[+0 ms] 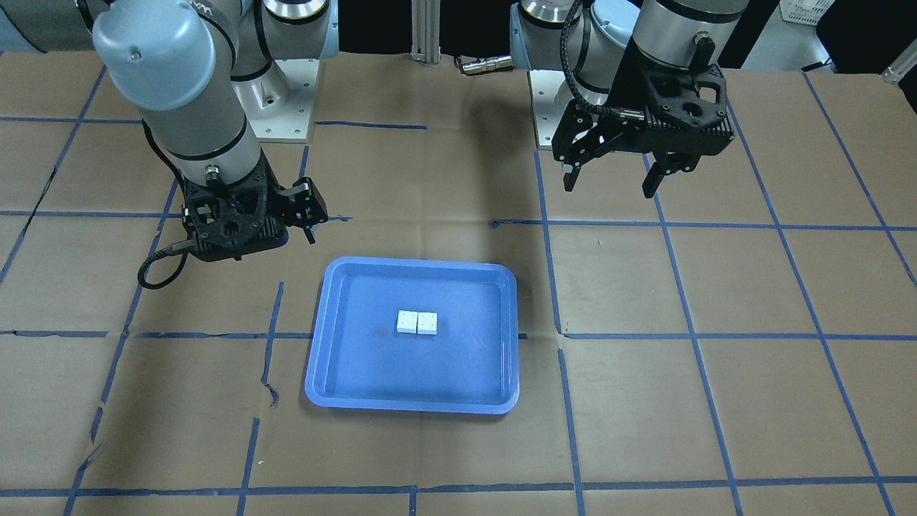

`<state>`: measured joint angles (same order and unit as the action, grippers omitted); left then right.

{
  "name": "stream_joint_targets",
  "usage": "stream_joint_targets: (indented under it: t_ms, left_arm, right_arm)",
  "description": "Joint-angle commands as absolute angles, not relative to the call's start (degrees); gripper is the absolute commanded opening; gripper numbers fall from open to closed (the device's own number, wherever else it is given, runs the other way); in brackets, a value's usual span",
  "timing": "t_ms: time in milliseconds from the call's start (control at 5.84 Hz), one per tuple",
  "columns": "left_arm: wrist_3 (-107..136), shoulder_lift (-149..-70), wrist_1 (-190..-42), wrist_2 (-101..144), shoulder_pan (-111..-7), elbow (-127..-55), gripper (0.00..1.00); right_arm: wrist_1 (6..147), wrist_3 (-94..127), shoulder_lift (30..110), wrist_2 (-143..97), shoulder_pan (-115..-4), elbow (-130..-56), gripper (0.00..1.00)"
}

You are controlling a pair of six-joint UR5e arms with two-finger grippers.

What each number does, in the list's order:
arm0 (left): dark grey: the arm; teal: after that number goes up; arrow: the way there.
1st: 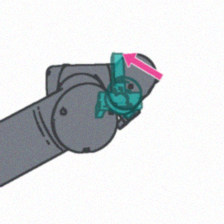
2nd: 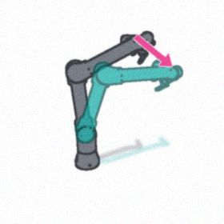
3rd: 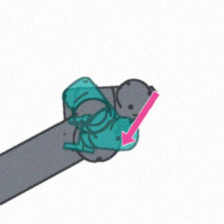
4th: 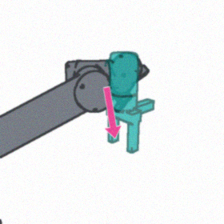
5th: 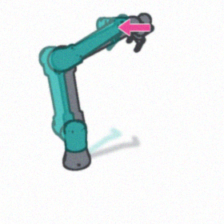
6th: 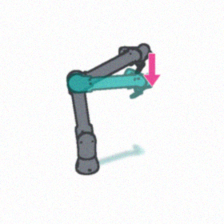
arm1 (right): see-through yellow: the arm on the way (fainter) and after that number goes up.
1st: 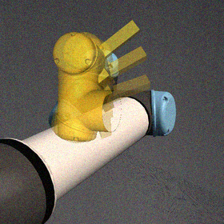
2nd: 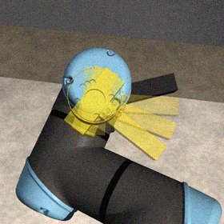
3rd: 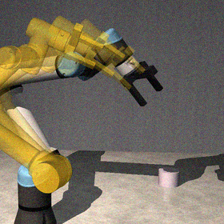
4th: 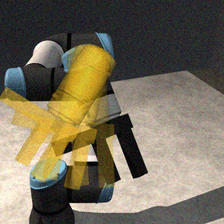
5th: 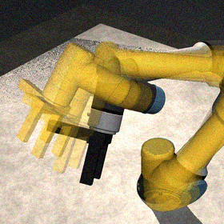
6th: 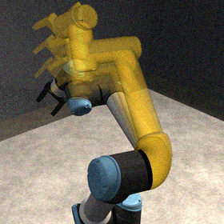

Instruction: Assemble white blocks and place on blue tray

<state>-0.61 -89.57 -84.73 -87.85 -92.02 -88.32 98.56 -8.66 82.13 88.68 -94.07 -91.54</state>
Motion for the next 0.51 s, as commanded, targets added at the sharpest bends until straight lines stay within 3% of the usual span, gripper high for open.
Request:
stream_joint_targets:
  t_ms: [0,342]
  left_arm:
    - [-0.6,-89.6,-84.7,-88.0,-92.0,-88.3,1.00]
    - [-0.6,-89.6,-84.7,-87.9,-92.0,-88.3,1.00]
  right_arm:
    - [93.5,-6.9,84.3,91.3,-91.9,-89.5,1.00]
    - [91.2,-1.2,85.5,91.1,-93.1,-87.8,1.00]
